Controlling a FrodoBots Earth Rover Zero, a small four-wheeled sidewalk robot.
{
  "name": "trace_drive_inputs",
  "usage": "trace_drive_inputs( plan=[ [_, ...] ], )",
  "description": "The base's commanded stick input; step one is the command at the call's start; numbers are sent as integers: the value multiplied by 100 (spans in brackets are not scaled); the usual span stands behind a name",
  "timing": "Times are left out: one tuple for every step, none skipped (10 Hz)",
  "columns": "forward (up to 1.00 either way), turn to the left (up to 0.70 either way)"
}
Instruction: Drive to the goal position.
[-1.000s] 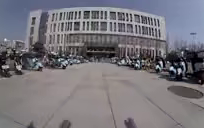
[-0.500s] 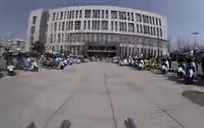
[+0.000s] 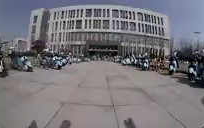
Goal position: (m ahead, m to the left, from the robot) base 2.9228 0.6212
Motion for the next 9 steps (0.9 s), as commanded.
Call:
trace_drive_inputs(
  plan=[
    [100, 0],
    [100, 0],
    [100, 0],
    [100, 0],
    [100, 0],
    [100, 0],
    [100, 0],
    [100, 0],
    [100, 0]
  ],
)
